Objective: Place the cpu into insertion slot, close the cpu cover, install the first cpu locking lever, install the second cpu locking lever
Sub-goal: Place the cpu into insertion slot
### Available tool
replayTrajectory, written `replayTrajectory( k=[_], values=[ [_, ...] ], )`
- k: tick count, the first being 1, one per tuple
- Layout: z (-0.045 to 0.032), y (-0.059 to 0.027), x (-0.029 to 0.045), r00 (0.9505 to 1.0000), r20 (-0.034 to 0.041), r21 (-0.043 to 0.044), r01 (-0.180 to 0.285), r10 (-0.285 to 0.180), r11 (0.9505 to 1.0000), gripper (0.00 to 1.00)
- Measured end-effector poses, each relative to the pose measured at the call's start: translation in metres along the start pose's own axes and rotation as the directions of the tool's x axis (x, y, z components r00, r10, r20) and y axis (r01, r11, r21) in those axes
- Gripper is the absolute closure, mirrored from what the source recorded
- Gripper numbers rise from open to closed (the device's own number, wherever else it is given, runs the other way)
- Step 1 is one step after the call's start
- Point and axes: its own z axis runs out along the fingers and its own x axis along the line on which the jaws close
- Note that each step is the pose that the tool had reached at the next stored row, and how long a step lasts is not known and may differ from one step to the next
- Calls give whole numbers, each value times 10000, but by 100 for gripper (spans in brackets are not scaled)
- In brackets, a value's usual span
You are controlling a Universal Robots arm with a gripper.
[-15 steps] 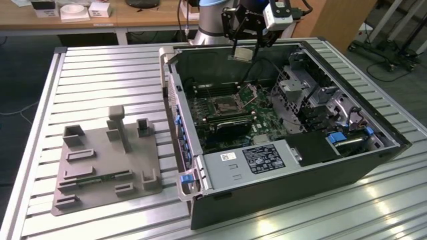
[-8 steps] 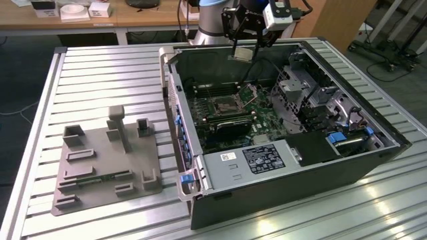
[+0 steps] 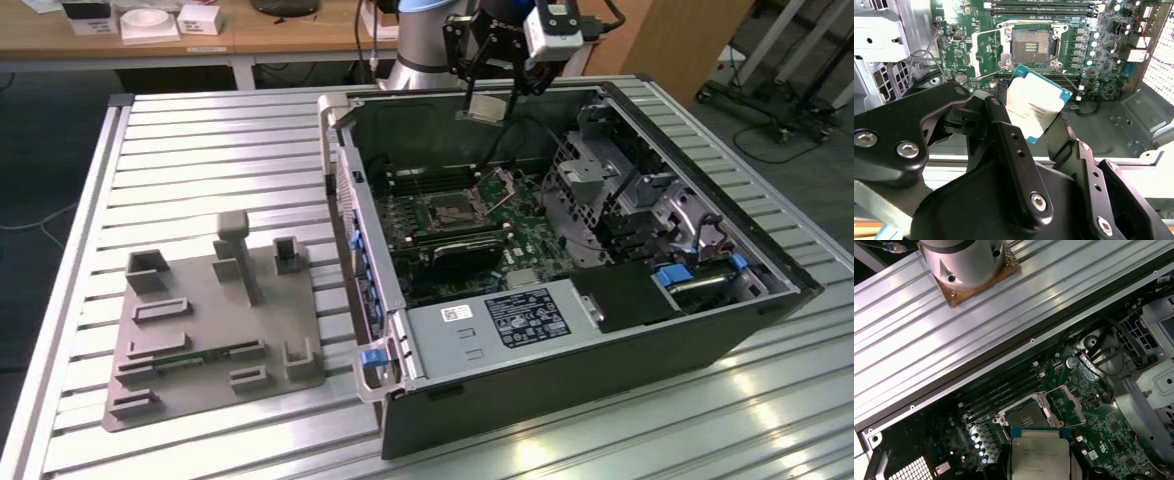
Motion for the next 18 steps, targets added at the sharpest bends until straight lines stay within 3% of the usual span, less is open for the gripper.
replayTrajectory(
  k=[18],
  values=[
    [6,-1,0,9981,55,-13,-620,620,9981,46]
  ],
)
